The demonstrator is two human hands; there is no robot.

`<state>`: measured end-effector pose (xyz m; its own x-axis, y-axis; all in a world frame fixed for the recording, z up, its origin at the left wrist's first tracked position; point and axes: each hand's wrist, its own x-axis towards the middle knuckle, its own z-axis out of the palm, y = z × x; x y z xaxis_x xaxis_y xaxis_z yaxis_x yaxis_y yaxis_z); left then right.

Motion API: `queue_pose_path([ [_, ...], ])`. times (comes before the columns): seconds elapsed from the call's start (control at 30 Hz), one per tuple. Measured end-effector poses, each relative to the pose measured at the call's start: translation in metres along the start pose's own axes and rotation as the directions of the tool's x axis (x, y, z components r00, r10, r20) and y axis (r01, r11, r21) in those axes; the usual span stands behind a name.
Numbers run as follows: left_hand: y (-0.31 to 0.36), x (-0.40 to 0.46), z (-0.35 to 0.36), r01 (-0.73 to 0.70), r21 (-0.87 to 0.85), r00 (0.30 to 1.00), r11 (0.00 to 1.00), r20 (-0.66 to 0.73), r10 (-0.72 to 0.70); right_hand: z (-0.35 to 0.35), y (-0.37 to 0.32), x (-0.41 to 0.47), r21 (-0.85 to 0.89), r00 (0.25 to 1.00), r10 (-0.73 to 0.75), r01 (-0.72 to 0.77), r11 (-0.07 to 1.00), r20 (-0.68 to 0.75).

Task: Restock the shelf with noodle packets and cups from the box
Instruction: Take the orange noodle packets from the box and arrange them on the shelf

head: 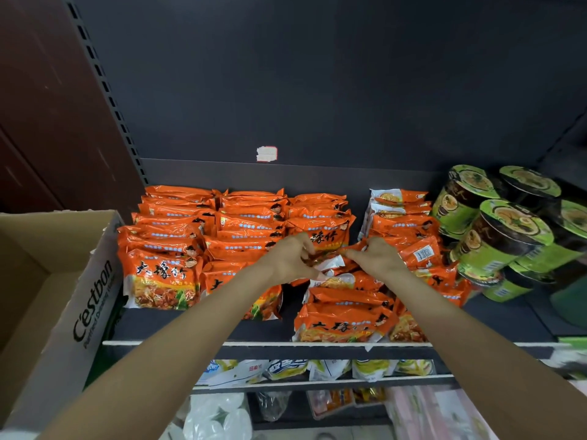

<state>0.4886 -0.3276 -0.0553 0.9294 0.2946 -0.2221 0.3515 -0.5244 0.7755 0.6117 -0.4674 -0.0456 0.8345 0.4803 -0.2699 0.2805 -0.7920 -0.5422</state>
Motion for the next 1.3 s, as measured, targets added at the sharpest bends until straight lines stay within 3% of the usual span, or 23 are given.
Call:
queue_pose_path([
  [0.17, 0.001, -0.004, 0.002, -0.014, 0.024, 0.987, 1.000, 0.161, 0.010, 0.000, -0.005, 0.007, -0.051, 0.996, -0.063, 0.060, 0.997, -0.057],
  [0.4, -0.002, -0.004, 0.000, -0.033, 0.027, 0.979, 0.999, 0.202, 0.027, -0.001, 0.000, 0.007, -0.110, 0.979, -0.189, 0.180, 0.978, -0.080],
  [0.57, 0.003, 0.013, -0.003, -0.038, 0.060, 0.999, 0.997, -0.005, 0.038, 0.004, 0.007, 0.013, -0.171, 0.967, -0.253, 0.254, 0.952, 0.029],
  [0.7, 0.008, 0.030, 0.002, -0.041, 0.240, 0.998, 0.970, 0.056, 0.028, 0.006, 0.007, 0.014, -0.155, 0.978, -0.169, 0.188, 0.970, 0.126],
  [0.77, 0.007, 0.035, 0.005, -0.063, 0.319, 0.998, 0.946, 0.008, 0.064, 0.005, 0.006, 0.015, -0.194, 0.975, -0.152, 0.183, 0.964, 0.162],
  [0.87, 0.000, 0.040, 0.002, -0.038, 0.504, 0.986, 0.863, -0.124, 0.116, -0.001, 0.002, 0.020, -0.256, 0.953, -0.193, 0.251, 0.934, 0.233],
  [0.97, -0.009, 0.047, -0.006, -0.008, 0.660, 0.995, 0.751, -0.072, 0.074, -0.007, 0.000, 0.024, -0.328, 0.913, -0.275, 0.370, 0.869, 0.301],
  [1.07, -0.012, 0.052, -0.009, -0.004, 0.681, 0.999, 0.732, -0.035, 0.038, -0.010, -0.001, 0.028, -0.324, 0.898, -0.300, 0.402, 0.856, 0.321],
  [1.3, -0.017, 0.052, -0.011, -0.045, 0.573, 0.995, 0.818, -0.047, 0.088, -0.010, 0.005, 0.031, -0.229, 0.883, -0.344, 0.424, 0.876, 0.321],
])
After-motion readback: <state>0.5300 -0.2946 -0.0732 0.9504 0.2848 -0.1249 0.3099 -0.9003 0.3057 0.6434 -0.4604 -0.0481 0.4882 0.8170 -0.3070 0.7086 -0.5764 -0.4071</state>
